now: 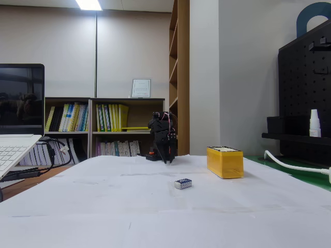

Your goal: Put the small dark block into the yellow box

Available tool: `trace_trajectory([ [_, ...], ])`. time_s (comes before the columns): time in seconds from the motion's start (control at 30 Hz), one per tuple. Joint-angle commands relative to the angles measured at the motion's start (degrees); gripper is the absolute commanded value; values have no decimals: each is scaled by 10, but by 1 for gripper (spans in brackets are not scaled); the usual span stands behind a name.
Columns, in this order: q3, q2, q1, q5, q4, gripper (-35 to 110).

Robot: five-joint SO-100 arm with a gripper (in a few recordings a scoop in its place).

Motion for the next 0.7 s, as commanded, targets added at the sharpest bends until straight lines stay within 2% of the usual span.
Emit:
trace_trajectory([
  [0.0,12,-3,-5,-7,49,0],
  [0.3,12,0,0,-7,46,0],
  [0.43,34,71,4,-7,1,0],
  [0.53,144,229,2,32,-45,0],
  [0.67,356,408,-27,129,-18,0],
])
